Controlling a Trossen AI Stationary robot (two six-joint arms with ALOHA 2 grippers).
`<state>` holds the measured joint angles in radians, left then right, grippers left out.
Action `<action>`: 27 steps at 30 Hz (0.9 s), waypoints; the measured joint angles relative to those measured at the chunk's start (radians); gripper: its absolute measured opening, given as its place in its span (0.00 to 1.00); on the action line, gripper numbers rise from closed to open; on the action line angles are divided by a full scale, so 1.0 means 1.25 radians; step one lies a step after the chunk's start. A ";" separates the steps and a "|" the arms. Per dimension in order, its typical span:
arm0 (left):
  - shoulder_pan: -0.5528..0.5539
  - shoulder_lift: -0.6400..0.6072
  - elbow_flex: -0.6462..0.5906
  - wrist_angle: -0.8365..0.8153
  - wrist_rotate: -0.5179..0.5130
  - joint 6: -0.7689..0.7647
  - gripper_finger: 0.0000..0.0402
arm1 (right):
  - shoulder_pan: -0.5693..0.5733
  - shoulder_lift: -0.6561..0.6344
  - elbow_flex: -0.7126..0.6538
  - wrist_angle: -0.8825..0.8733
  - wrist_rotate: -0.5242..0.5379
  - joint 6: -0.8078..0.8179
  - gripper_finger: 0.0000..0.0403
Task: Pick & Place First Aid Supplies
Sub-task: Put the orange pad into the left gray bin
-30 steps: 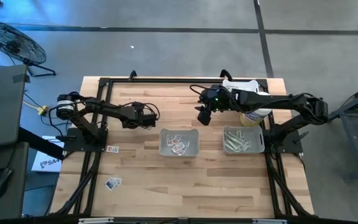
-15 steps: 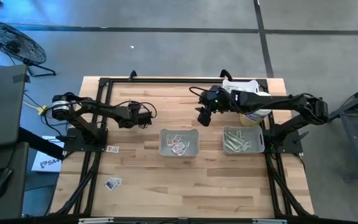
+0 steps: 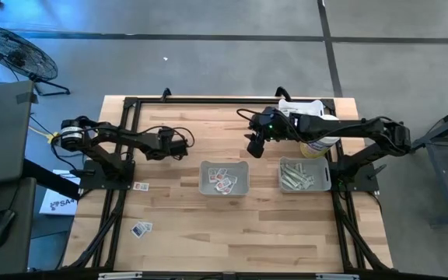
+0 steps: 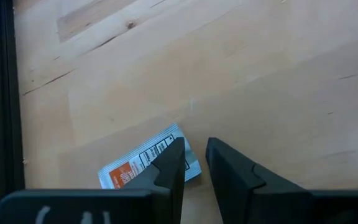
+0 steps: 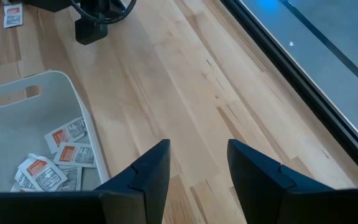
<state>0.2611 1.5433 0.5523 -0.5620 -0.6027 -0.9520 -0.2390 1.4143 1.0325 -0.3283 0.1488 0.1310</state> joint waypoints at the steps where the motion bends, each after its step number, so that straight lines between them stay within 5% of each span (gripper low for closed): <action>1: 0.000 -0.004 0.002 -0.004 0.000 0.000 0.17 | 0.000 0.000 0.000 0.000 0.000 0.000 0.38; 12: -0.032 -0.104 -0.001 -0.065 0.036 0.040 0.17 | 0.000 0.000 0.000 -0.003 -0.001 0.002 0.38; 27: -0.032 -0.108 -0.050 -0.040 0.012 0.005 0.17 | 0.000 0.000 0.000 0.000 0.004 0.020 0.38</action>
<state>0.2211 1.4078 0.4899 -0.6121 -0.5883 -0.9463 -0.2390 1.4143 1.0325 -0.3286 0.1543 0.1562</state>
